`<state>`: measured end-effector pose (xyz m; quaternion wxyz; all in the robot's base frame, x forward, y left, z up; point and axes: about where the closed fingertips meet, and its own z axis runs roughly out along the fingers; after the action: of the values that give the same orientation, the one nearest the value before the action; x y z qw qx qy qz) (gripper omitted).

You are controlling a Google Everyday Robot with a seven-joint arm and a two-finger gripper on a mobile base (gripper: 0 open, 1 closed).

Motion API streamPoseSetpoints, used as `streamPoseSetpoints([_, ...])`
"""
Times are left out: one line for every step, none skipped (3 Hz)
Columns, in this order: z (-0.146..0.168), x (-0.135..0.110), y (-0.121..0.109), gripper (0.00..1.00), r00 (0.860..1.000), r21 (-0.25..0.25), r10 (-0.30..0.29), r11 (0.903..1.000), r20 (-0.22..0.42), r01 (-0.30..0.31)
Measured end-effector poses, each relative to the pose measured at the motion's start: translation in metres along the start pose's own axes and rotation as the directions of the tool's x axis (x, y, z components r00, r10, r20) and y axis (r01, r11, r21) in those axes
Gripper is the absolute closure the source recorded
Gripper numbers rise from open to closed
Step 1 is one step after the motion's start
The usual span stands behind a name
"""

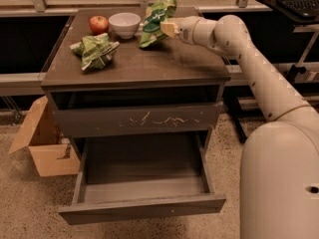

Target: Place green rice chip bag into middle drawer

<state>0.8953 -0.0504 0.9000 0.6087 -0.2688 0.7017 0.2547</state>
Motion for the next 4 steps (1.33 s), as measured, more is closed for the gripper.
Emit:
streamPoseSetpoints([-0.034, -0.017, 0.009, 1.0, 0.998, -0.014, -0.033, 0.9993, 0.061, 0.034])
streamPoseSetpoints([-0.069, -0.036, 0.027, 1.0, 0.989, -0.055, -0.067, 0.9957, 0.132, 0.074])
streamPoseSetpoints([-0.101, -0.046, 0.055, 1.0, 0.985, -0.137, -0.099, 0.9834, 0.143, 0.119])
streamPoseSetpoints([-0.101, -0.046, 0.055, 1.0, 0.985, -0.137, -0.099, 0.9834, 0.143, 0.119])
